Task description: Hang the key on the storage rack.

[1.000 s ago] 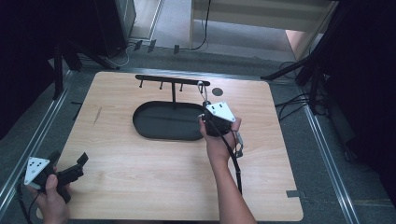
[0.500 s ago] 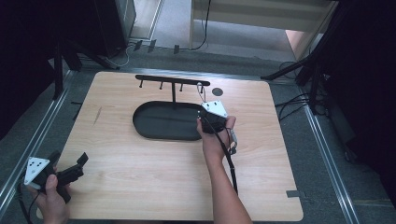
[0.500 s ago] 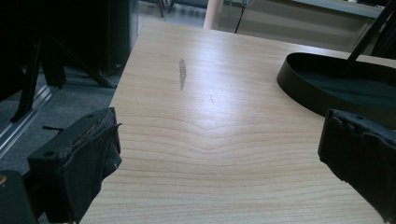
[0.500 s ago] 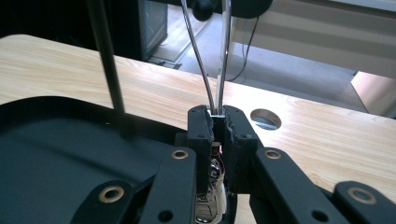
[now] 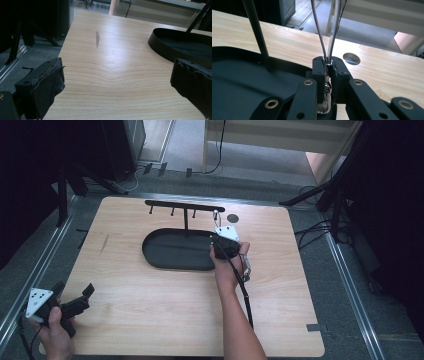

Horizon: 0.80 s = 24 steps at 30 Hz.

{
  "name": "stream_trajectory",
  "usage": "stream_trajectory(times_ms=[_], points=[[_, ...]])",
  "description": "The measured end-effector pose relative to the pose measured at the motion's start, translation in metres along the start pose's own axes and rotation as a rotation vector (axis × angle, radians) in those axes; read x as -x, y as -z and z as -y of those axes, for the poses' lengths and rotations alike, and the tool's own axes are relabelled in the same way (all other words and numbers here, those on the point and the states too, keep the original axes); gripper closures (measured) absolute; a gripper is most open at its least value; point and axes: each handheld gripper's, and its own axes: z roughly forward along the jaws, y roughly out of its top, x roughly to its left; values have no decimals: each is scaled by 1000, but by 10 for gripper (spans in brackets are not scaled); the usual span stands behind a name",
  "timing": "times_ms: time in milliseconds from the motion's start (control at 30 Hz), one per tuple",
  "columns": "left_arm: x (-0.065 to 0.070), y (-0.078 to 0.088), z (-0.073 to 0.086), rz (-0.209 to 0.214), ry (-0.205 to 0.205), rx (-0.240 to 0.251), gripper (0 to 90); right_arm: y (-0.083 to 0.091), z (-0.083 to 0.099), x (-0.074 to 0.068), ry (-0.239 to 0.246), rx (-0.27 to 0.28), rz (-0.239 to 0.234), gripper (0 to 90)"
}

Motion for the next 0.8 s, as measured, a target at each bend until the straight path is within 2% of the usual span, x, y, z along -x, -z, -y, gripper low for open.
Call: stream_trajectory(times_ms=[167,233,267,333,367,400,433,467,500,533,667,767,800], points=[[0,0,0,-1,1,-2,0,-4,2,1,-8,-5,-7,833],[0,0,0,-1,1,1,0,-6,3,2,-11,-2,-30,823],[0,0,0,-1,1,0,0,-7,3,3,-14,-3,-48,784],[0,0,0,-1,2,0,0,-7,4,3,-19,4,-65,646],[0,0,0,-1,2,0,0,-7,4,3,-19,4,-65,646],[0,0,0,-1,3,-1,0,-7,4,4,-17,12,-81,537],[0,0,0,-1,3,-1,0,-7,4,4,-17,12,-81,537],[0,0,0,-1,3,0,0,-6,5,5,-17,16,-92,432],[0,0,0,-1,3,0,0,-6,5,5,-17,16,-92,432],[0,0,0,-1,3,0,0,-5,4,5,-19,11,-99,349],[0,0,0,0,2,0,0,1,4,7,-10,18,-110,177],[0,0,0,0,2,0,0,5,4,9,-14,19,-116,137],[0,0,0,0,4,1,0,10,5,11,-9,26,-105,110]])
